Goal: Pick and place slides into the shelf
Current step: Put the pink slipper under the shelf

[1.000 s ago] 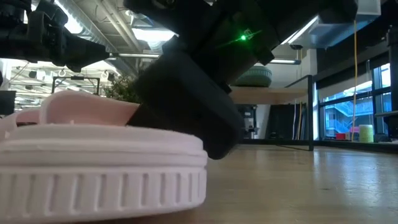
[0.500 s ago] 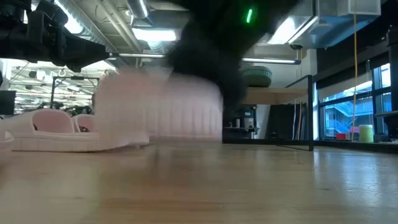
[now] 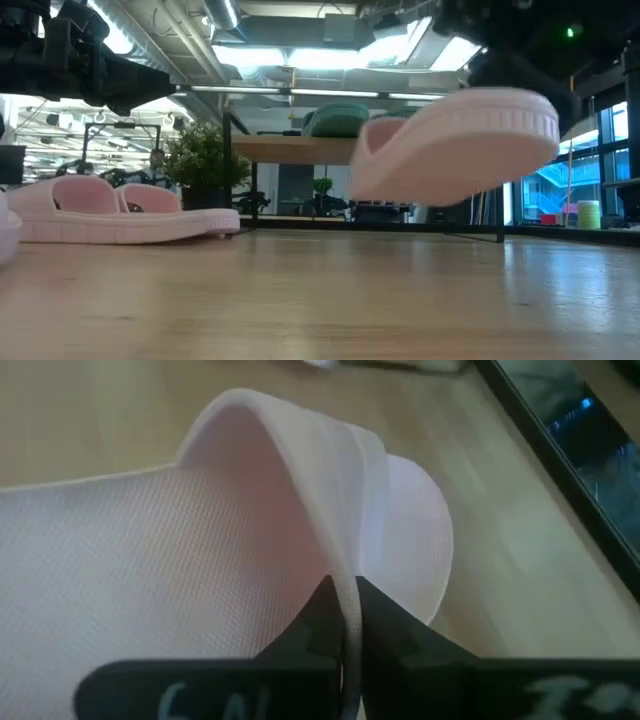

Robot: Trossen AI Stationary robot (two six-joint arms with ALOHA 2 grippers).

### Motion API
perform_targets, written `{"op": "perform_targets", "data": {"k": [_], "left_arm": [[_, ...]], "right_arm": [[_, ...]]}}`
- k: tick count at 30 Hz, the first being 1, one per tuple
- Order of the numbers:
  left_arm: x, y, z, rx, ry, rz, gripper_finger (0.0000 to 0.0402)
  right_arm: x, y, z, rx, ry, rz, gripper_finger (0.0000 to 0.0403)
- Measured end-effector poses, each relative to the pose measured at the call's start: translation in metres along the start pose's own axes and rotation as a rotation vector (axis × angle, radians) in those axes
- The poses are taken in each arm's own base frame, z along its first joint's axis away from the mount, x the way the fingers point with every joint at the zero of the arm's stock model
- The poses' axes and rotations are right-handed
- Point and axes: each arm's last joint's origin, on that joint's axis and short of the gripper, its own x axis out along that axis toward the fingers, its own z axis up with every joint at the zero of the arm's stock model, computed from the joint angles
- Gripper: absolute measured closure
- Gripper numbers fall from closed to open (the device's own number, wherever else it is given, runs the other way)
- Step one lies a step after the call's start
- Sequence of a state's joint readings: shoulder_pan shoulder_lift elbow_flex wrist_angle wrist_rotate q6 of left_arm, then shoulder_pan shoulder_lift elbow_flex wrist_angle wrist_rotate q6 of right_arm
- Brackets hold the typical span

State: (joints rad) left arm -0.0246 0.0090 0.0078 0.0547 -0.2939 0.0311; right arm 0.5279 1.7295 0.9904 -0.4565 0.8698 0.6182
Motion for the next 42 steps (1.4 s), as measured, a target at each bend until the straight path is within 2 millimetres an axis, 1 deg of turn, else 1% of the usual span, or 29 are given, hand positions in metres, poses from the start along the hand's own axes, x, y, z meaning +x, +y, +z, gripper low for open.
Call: {"op": "perform_targets", "data": {"k": [4, 7, 13, 20, 26, 32, 35, 39, 42], "left_arm": [[0.0, 0.0, 0.0, 0.005, 0.0, 0.0, 0.0229], [0.0, 0.0, 0.0, 0.005, 0.0, 0.0, 0.0229], [0.0, 0.0, 0.0, 0.006, 0.0, 0.0, 0.0229], [0.0, 0.0, 0.0, 0.008, 0.0, 0.0, 0.0229], [0.0, 0.0, 0.0, 0.043, 0.0, 0.0, 0.0229], [0.0, 0.0, 0.0, 0.042, 0.0, 0.0, 0.0229], [0.0, 0.0, 0.0, 0.042, 0.0, 0.0, 0.0229], [0.0, 0.0, 0.0, 0.042, 0.0, 0.0, 0.0229], [0.0, 0.0, 0.0, 0.042, 0.0, 0.0, 0.0229]], "right_arm": [[0.016, -0.017, -0.014, -0.043, 0.054, -0.068, 0.0391], [0.025, -0.029, -0.019, -0.071, 0.108, -0.124, 0.0391], [0.033, -0.044, -0.029, -0.126, 0.199, -0.186, 0.0391], [0.038, -0.052, -0.055, -0.172, 0.249, -0.219, 0.0391], [0.031, -0.064, -0.067, -0.158, 0.26, -0.204, 0.0391], [0.013, -0.084, -0.072, -0.136, 0.223, -0.143, 0.0391], [0.006, -0.092, -0.074, -0.095, 0.196, -0.106, 0.0391], [0.004, -0.096, -0.077, -0.048, 0.126, -0.06, 0.0391], [0.006, -0.098, -0.085, -0.05, 0.121, -0.056, 0.0391]]}}
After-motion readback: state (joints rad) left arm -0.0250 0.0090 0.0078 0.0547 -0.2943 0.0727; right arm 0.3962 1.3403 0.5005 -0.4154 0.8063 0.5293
